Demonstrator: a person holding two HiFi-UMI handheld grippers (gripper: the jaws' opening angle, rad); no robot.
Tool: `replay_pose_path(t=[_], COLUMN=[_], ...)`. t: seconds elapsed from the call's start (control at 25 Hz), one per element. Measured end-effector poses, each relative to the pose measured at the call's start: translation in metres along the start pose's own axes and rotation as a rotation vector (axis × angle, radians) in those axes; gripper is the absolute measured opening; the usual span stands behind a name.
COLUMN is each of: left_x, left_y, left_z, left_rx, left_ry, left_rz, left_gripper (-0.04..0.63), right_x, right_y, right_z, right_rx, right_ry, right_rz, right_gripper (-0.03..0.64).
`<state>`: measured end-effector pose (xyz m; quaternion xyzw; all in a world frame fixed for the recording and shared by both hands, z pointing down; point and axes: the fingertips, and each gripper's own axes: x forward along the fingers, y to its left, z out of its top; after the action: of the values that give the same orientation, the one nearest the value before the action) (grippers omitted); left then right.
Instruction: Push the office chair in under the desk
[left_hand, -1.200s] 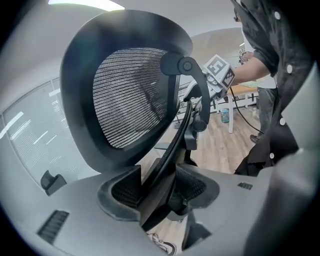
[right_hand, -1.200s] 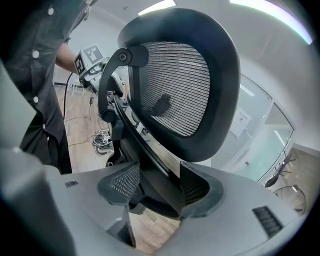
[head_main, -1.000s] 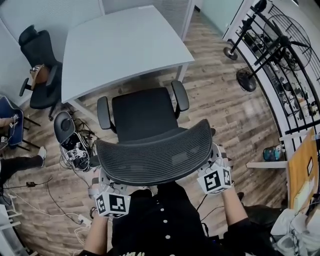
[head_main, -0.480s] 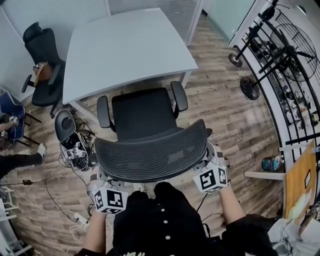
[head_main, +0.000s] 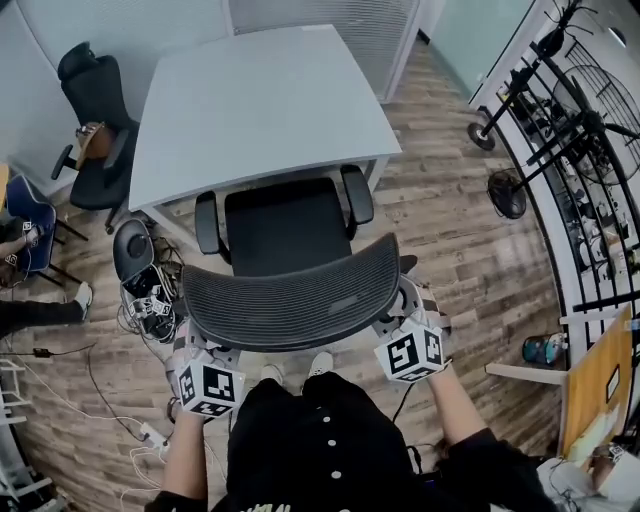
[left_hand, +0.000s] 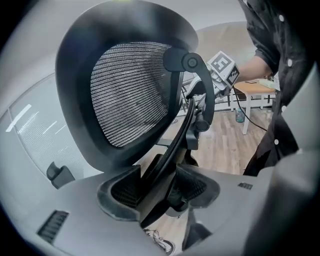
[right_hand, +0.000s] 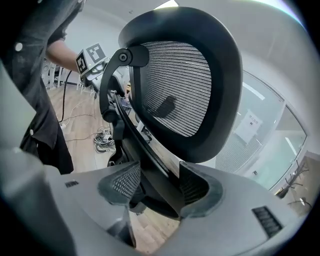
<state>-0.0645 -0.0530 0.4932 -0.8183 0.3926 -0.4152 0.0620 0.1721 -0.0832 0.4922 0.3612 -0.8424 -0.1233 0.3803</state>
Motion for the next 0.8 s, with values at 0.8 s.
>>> replay_pose_path(t=[0.8], left_x=[0.035], left_y=[0.033], left_z=[0.014], left_rx=[-0.022], left_ry=[0.002], left_rz=[0.033], left_gripper=[0.241], right_x=[0.04], right_y=[-0.04], right_z=[0.003], right_rx=[-0.018], right_ry=[-0.013], right_rz=[0.022], right_gripper=[0.264])
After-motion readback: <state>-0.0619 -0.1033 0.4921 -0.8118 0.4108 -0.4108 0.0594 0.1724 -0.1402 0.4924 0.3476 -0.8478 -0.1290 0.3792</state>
